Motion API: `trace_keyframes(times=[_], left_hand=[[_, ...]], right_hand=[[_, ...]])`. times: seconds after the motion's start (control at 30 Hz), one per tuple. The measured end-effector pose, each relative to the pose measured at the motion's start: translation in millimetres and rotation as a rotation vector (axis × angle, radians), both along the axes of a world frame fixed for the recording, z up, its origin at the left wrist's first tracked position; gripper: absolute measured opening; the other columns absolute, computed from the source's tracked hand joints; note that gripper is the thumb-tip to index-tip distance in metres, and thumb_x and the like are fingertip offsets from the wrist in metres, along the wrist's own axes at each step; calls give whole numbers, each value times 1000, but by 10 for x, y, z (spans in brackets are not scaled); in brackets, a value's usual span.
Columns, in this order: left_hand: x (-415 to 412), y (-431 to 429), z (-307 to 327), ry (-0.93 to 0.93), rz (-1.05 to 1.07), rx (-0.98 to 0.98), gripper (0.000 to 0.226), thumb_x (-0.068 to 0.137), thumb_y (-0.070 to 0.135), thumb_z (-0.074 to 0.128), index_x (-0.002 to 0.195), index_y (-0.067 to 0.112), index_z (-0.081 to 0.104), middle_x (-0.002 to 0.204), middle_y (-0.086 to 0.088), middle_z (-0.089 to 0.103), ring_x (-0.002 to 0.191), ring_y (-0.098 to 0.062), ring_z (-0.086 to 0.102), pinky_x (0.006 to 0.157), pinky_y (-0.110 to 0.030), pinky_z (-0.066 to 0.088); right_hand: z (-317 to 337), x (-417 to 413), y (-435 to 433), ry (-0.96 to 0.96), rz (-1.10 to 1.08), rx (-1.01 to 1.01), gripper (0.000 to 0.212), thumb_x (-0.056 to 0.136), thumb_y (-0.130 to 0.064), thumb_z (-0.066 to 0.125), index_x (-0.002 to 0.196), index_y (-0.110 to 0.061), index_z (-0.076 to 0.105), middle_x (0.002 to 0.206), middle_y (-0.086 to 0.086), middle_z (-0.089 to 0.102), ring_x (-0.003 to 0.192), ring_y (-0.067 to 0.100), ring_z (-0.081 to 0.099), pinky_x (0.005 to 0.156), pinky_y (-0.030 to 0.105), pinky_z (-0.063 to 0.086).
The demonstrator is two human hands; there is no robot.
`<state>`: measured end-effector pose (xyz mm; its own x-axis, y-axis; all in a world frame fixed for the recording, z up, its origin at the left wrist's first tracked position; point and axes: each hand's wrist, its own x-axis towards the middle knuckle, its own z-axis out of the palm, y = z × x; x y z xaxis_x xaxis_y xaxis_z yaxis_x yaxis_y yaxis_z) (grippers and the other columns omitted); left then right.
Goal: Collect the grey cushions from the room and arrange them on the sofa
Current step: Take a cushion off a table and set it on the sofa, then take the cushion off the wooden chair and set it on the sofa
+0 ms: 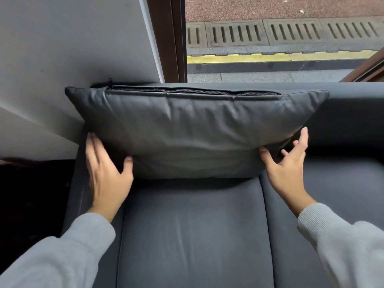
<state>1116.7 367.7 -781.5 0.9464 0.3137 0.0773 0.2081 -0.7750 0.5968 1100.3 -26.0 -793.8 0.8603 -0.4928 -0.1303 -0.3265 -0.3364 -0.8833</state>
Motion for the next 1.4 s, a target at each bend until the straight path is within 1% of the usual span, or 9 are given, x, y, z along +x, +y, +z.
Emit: trace_keyframes(times=[0.03,0.13,0.23,0.3,0.37,0.47,0.67,0.93,1.4], left_hand=[[-50,-43,53,-93,-64,70,91,95,23,71,166,3,17,172,-24,14,158,-40,20,129,-44,18],[-99,-144,157,-257,-304,331,82,94,28,67,165,14,29,171,-30,11,157,-51,16,125,-58,23],[19,-223,276,-259,-501,550,77,94,30,68,164,28,35,173,-25,11,159,-51,10,120,-71,22],[142,-268,377,-231,-528,622,83,92,35,71,165,33,32,175,-19,9,160,-48,6,122,-73,14],[276,-297,470,-167,-518,620,90,89,42,74,166,35,27,177,-15,5,161,-45,2,121,-74,10],[418,-317,551,-55,-548,597,93,90,44,75,167,38,22,177,-12,1,161,-43,-2,121,-76,12],[452,-324,722,82,-582,598,94,94,44,72,167,41,12,177,-9,-6,162,-41,-7,123,-72,11],[282,-451,1187,308,-575,629,85,104,52,51,167,40,-4,175,-8,-21,161,-38,-11,126,-64,12],[-910,-1357,2617,387,-417,419,75,102,73,22,166,43,-3,178,-2,-5,163,-26,-8,125,-66,4]], right_hand=[[44,-23,53,-24,-16,-15,110,90,-32,81,163,-44,-1,158,-2,15,137,-1,40,106,16,44],[236,-25,177,-68,16,-17,121,86,-28,85,163,-41,-8,164,-2,4,152,18,26,121,50,36],[493,52,226,-149,111,-175,127,83,-35,88,164,-38,-10,171,13,-13,160,16,0,127,25,11],[650,145,248,-175,159,-328,126,82,-41,86,165,-38,-9,170,18,-21,159,19,-13,128,32,5],[747,244,256,-162,221,-503,118,83,-42,82,167,-34,-1,169,23,-21,157,31,-15,126,48,4],[811,351,259,-34,303,-619,102,86,-43,78,166,-39,15,172,17,-19,155,49,-14,122,50,-1],[1010,425,233,165,370,-643,97,89,-53,72,165,-46,11,172,10,-23,155,48,-14,125,56,4],[1490,381,175,429,512,-633,87,102,-35,59,165,-46,-2,170,8,-30,156,50,-6,124,58,14],[2934,-628,-20,334,722,-801,82,99,-74,37,166,-39,7,174,12,-13,159,39,-5,125,61,9]])
